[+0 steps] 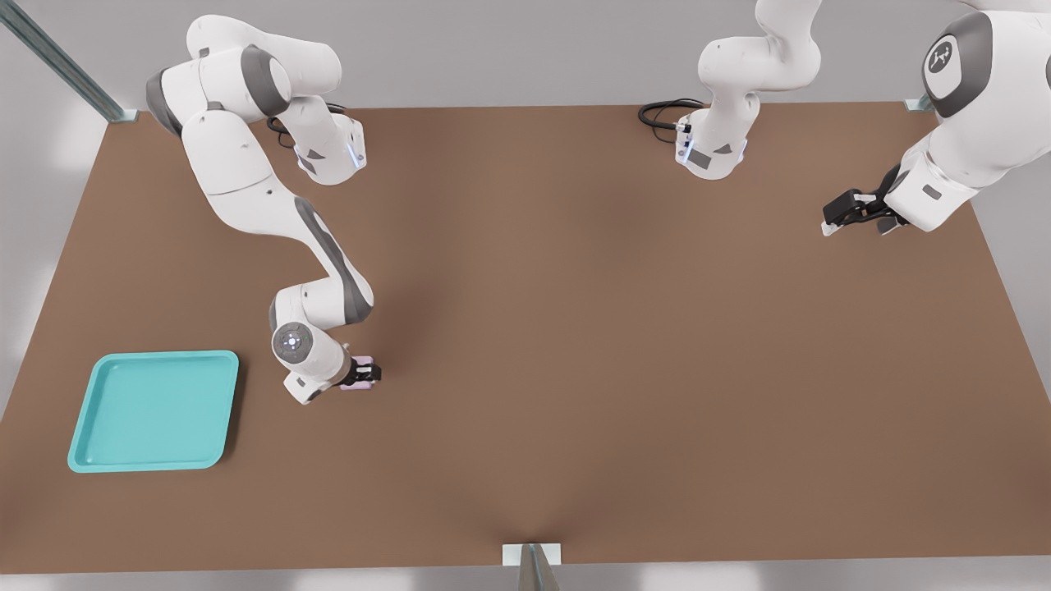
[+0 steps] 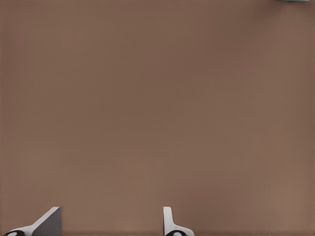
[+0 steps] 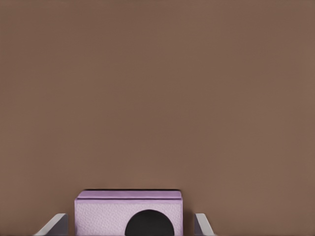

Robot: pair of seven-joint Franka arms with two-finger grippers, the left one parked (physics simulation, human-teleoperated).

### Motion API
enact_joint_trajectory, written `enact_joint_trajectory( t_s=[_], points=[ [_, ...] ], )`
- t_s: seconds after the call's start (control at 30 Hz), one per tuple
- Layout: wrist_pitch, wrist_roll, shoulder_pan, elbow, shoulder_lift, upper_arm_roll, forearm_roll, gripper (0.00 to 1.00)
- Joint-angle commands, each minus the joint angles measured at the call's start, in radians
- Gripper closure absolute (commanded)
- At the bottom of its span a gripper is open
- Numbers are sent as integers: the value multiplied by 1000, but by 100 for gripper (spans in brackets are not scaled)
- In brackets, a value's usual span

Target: Keep left arm still and place phone on the tray with right arm

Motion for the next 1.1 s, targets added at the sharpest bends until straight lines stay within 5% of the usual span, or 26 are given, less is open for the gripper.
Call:
enact_joint_trajectory(
  t_s=[0.0,0.23,0.43,0.63,0.97,1.0,1.07],
  points=[
    [13,-15,0,2,2,0,1,7],
    [7,-15,1,2,-5,0,1,28],
    [-59,-71,-23,5,-96,0,1,28],
    [-74,-377,-256,4,-136,2,3,28],
    [-71,-855,-514,287,57,-8,24,28],
    [-71,-852,-519,297,71,-9,26,19],
    [-71,-851,-517,286,82,-9,26,19]
  ],
)
